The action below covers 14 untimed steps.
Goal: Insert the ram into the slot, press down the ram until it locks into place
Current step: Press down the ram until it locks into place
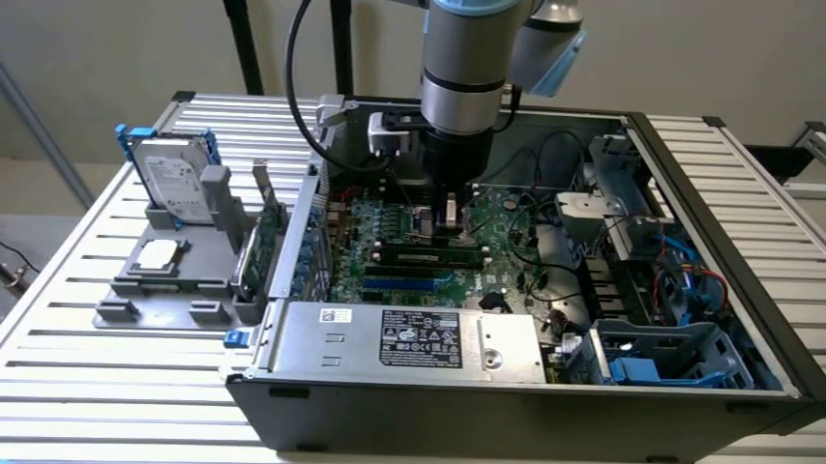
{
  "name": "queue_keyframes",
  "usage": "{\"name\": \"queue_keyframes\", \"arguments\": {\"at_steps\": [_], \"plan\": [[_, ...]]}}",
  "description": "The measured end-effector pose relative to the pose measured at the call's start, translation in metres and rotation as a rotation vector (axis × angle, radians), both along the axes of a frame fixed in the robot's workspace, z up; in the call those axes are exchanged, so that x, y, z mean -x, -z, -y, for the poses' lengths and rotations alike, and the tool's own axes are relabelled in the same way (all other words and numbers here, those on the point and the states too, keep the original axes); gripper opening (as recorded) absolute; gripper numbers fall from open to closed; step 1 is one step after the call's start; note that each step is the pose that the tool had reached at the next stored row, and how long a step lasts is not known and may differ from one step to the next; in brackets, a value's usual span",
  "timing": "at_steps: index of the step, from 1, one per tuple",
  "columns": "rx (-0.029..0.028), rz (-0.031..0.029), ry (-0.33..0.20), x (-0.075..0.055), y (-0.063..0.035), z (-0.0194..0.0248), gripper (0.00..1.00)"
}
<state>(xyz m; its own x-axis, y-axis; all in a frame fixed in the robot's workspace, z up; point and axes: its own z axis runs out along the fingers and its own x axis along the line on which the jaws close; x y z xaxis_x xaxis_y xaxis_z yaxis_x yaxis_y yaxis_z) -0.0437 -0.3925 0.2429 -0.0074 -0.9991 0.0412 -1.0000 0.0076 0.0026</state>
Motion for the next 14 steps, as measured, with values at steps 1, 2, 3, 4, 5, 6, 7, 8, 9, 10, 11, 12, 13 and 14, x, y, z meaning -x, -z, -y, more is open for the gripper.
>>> {"name": "queue_keyframes", "arguments": {"at_steps": [1, 2, 3, 4, 5, 6, 7, 8, 9, 10, 11, 12, 13, 14], "plan": [[0.0000, 0.0000, 0.000, 0.0000, 0.0015, 0.0000, 0.11], [0.0000, -0.0003, 0.000, 0.0000, 0.0031, -0.0002, 0.11], [-0.0001, -0.0013, 0.000, 0.0001, 0.0044, -0.0003, 0.11], [-0.0002, -0.0042, 0.000, 0.0000, 0.0054, -0.0004, 0.11], [-0.0001, -0.0074, 0.000, 0.0000, 0.0063, -0.0005, 0.11], [-0.0001, -0.0100, 0.000, 0.0001, 0.0069, -0.0009, 0.11], [0.0001, -0.0122, 0.000, 0.0001, 0.0072, -0.0013, 0.11], [0.0001, -0.0132, 0.000, 0.0000, 0.0074, -0.0019, 0.11], [-0.0001, -0.0134, 0.000, 0.0000, 0.0076, -0.0026, 0.11], [-0.0001, -0.0135, 0.000, 0.0000, 0.0079, -0.0034, 0.11], [-0.0002, -0.0135, 0.000, -0.0001, 0.0083, -0.0037, 0.11], [-0.0003, -0.0134, 0.000, -0.0001, 0.0090, -0.0039, 0.11], [-0.0001, -0.0136, 0.000, -0.0001, 0.0097, -0.0041, 0.11], [-0.0001, -0.0135, 0.000, 0.0000, 0.0109, -0.0042, 0.11]]}}
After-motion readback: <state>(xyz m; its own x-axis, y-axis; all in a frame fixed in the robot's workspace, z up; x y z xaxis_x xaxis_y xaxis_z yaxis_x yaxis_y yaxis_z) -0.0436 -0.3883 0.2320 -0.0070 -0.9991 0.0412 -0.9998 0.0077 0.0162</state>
